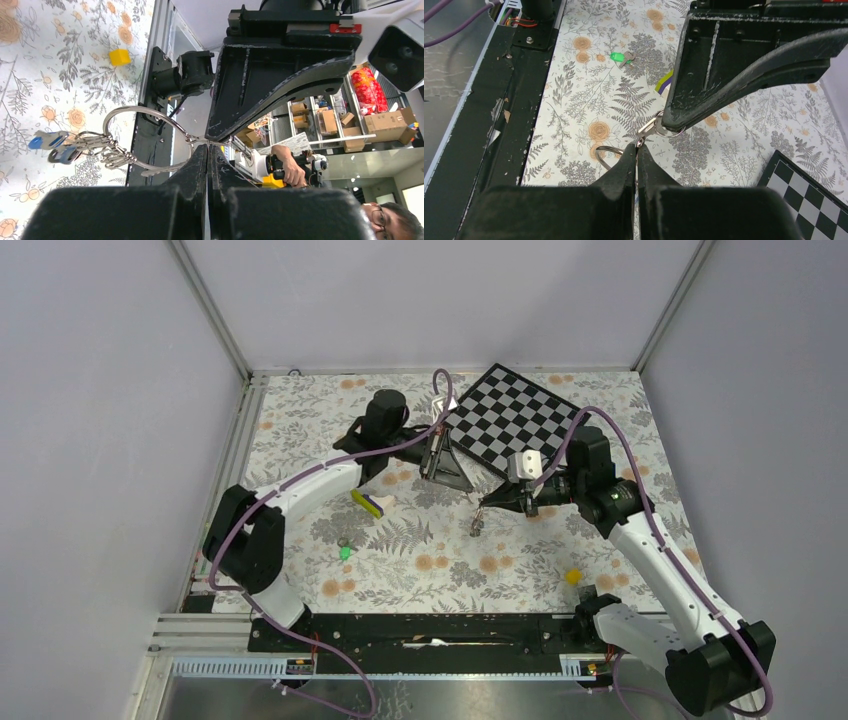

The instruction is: Put the keys on the keyring

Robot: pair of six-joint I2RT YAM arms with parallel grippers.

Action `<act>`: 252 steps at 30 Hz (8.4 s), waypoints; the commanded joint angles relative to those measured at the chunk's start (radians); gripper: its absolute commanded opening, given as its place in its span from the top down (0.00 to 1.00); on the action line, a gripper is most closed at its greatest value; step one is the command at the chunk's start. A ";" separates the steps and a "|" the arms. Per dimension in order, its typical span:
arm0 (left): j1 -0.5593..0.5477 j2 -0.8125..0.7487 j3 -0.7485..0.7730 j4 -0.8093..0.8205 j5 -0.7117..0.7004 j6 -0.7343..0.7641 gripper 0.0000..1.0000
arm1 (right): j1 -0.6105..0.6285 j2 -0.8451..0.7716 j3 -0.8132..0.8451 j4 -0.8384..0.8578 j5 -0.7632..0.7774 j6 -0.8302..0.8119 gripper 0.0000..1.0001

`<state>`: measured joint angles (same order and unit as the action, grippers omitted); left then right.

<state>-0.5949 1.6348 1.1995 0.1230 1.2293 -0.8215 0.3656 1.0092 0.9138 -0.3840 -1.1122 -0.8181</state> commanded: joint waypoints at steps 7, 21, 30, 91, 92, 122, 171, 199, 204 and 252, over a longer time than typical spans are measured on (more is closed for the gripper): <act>-0.027 0.025 -0.014 0.084 0.032 -0.047 1.00 | 0.006 0.006 0.019 0.052 -0.043 0.021 1.00; -0.033 0.026 -0.054 0.207 0.050 -0.151 1.00 | 0.006 0.001 -0.007 0.092 -0.005 0.045 1.00; -0.032 0.015 -0.080 0.292 0.051 -0.211 1.00 | 0.006 0.004 -0.013 0.099 0.003 0.047 1.00; -0.019 0.011 -0.157 0.552 0.029 -0.422 1.00 | 0.006 0.019 -0.032 0.158 0.063 0.116 1.00; -0.013 0.003 -0.156 0.530 0.031 -0.402 1.00 | 0.006 0.018 -0.032 0.156 0.064 0.116 1.00; 0.012 0.059 0.285 -0.692 -0.157 0.596 1.00 | -0.012 0.024 -0.128 0.252 0.276 0.246 0.46; 0.035 0.231 0.080 -1.128 -0.413 1.094 0.80 | -0.097 0.016 -0.188 0.289 0.356 0.283 0.40; 0.470 -0.194 -0.093 -0.824 -0.889 1.059 0.23 | 0.280 0.399 0.011 0.337 0.479 0.378 0.29; 0.582 -0.214 -0.077 -0.806 -0.891 1.029 0.21 | 0.402 0.618 0.158 0.349 0.557 0.457 0.29; 0.688 -0.261 -0.079 -0.768 -0.767 0.958 0.15 | 0.578 1.079 0.515 0.202 0.791 0.547 0.60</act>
<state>0.0875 1.3773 1.1030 -0.6781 0.4358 0.1444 0.9276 2.0804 1.4055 -0.1745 -0.3500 -0.2646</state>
